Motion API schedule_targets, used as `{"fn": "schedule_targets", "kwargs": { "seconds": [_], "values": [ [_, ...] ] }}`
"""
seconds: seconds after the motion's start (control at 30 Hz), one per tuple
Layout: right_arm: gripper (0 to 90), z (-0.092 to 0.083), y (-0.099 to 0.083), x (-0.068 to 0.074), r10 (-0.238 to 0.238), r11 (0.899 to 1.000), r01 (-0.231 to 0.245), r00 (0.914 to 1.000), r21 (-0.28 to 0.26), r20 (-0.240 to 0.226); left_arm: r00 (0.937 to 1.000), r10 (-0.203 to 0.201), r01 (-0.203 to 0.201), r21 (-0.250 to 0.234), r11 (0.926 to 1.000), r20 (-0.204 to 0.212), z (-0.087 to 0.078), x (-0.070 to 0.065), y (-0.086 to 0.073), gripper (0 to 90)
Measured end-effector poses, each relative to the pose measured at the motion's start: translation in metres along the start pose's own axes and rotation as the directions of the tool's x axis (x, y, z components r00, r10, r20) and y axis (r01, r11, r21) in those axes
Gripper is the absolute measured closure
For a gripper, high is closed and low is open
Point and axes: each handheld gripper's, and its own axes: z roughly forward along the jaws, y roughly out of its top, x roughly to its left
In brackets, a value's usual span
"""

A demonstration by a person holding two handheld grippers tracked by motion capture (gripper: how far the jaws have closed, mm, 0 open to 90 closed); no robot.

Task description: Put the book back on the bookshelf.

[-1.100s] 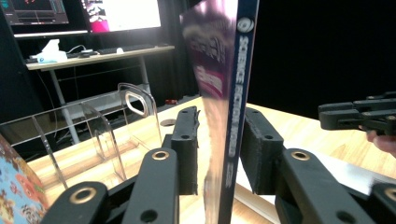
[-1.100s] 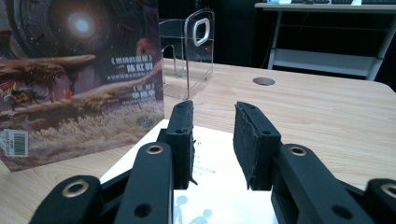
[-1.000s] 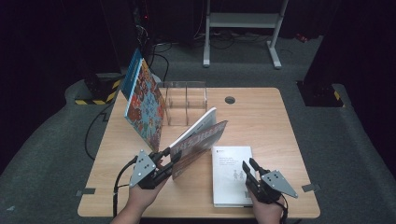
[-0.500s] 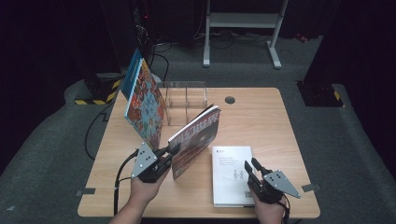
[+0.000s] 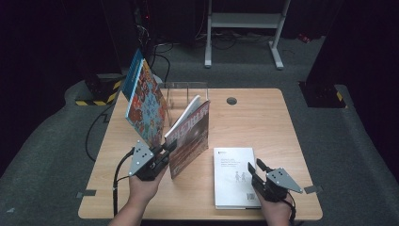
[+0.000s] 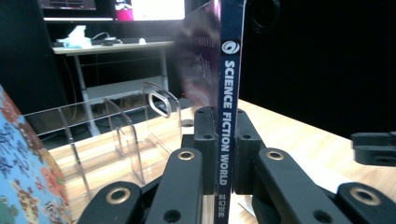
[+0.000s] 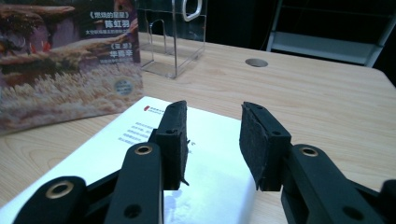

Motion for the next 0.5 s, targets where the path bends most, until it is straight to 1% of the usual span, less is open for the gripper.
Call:
{"fn": "schedule_targets", "kwargs": {
  "seconds": [0.07,0.13,0.23,0.27,0.33,0.43,0.5],
  "values": [
    [59.2,-0.002,-0.001,-0.004,0.016,1.0,-0.016,0.9998,-0.003,0.007,0.9999,-0.01,0.01,-0.002,0.9999,-0.01,0.001,0.003,0.002,83.9],
    [55.4,-0.003,-0.004,-0.006,0.039,0.999,-0.039,0.9991,-0.006,0.016,0.9998,-0.003,0.003,0.004,1.0,-0.021,0.002,0.004,0.005,83.9],
    [54.6,-0.002,-0.006,-0.006,0.033,0.999,-0.033,0.9994,0.001,0.011,0.9991,0.023,-0.023,0.012,0.9997,-0.036,0.003,0.004,0.011,84.0],
    [54.6,-0.002,-0.007,-0.006,0.033,0.999,-0.033,0.9994,0.002,0.01,0.9988,0.024,-0.023,0.01,0.9997,-0.042,0.003,0.004,0.012,84.1],
    [54.3,-0.002,-0.008,-0.006,0.042,0.999,-0.042,0.9991,0.004,0.008,0.998,0.037,-0.036,0.017,0.9992,-0.051,0.004,0.005,0.015,84.1],
    [54.1,-0.001,-0.009,-0.006,0.037,0.999,-0.037,0.9993,0.016,0.007,0.9974,0.031,-0.03,0.012,0.9995,-0.064,0.006,0.006,0.016,84.1],
    [53.7,-0.002,-0.01,-0.006,0.04,0.999,-0.04,0.9992,0.016,0.003,0.997,0.035,-0.034,0.012,0.9994,-0.07,0.007,0.007,0.016,84.2]
  ]
}}
